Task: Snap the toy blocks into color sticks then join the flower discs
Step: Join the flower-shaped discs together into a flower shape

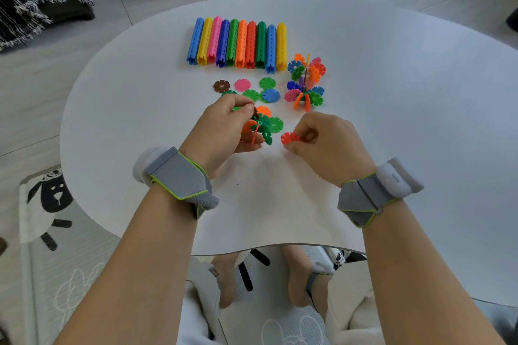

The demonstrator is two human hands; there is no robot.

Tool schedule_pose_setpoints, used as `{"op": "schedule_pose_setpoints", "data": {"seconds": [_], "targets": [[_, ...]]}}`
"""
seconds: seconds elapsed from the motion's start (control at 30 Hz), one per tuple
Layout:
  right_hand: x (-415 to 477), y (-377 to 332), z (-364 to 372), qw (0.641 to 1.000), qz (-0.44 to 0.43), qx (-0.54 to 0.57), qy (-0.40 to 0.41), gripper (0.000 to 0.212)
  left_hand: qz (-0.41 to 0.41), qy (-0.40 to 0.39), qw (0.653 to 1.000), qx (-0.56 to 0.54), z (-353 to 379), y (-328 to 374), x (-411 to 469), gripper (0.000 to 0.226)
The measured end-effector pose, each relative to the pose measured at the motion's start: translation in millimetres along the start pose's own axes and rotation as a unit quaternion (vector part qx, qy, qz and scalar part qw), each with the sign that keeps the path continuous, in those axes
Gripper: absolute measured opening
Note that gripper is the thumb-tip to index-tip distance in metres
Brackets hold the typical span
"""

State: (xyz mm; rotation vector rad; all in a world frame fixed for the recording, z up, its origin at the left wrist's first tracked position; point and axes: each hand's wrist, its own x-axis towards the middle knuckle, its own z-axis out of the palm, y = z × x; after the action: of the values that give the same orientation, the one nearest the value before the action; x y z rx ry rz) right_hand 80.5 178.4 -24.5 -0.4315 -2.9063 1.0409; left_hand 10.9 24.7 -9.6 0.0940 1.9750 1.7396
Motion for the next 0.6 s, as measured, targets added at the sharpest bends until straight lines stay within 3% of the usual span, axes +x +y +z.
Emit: {"op": "schedule_pose_setpoints", "data": {"seconds": [0.1, 0.17, 0.4, 0.6], "targets": [[1.8, -7.0, 2.5, 0.991, 0.006, 0.131, 0.028, 0.008, -0.007, 0.008, 1.0, -0.023, -4.0, 1.3, 1.7, 0.018], [2.2, -13.8, 8.0, 0.988, -0.006, 0.153, 0.02, 0.012, -0.006, 0.018, 0.999, -0.036, -6.2, 1.2, 3.5, 0.019], [9.9, -36.0, 23.4, 0.99, -0.05, 0.115, -0.057, 0.028, 0.022, 0.061, 0.997, -0.039, -16.0, -0.4, 7.7, 0.016], [16.1, -39.8, 35.3, 0.994, -0.092, 0.048, -0.027, 0.032, 0.047, 0.069, 0.996, -0.032, -24.2, -4.2, 7.9, 0.015]]}}
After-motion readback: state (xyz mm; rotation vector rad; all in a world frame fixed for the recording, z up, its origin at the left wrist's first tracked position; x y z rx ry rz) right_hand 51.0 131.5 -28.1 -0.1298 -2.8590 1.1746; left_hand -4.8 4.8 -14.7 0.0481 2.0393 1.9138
